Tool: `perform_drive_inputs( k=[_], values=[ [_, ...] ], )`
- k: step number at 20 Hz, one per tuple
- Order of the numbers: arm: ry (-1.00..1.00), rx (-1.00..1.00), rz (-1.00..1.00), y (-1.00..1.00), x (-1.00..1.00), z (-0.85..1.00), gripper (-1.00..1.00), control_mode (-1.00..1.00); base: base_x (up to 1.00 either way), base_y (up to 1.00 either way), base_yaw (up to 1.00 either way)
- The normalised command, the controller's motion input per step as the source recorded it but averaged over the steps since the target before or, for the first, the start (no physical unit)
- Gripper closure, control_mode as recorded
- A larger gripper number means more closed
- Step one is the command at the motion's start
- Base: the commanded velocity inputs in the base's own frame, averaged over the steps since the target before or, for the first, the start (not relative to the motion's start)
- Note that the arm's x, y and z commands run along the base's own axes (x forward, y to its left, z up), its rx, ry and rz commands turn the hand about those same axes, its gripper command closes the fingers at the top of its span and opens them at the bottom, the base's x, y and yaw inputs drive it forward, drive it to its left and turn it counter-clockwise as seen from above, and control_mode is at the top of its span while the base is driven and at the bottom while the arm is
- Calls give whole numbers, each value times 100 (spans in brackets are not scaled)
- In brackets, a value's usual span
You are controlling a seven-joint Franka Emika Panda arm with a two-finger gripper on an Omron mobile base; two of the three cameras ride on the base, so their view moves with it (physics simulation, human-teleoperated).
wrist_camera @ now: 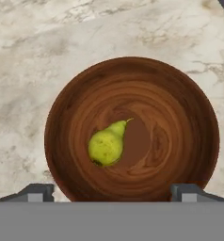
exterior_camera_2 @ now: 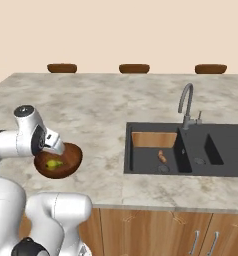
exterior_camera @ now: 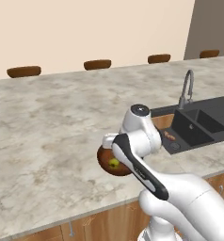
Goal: Pick the pears from the cabinet and place them in one bowl. Pick the potato from the sink and place it in the other bowl.
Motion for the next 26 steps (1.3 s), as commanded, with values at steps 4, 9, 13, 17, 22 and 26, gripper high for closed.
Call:
perform_drive_inputs(
  k=[4, 9, 13, 17, 22, 26],
  values=[
    [3, -23, 13, -10, -25, 20, -100, -100, 0, 0, 0],
    [-2, 0, 33, -41, -25, 7, -100, -100, 0, 0, 0],
    [1, 0, 13, -25, -57, 17, -100, -100, 0, 0, 0],
    [0, 0, 2, -13, -7, -3, -100, -100, 0, 0, 0],
    [0, 0, 0, 0, 0, 0, -100, -100, 0, 0, 0],
    [0, 0, 0, 0, 0, 0, -100, 100, 4, 0, 7]
  ],
)
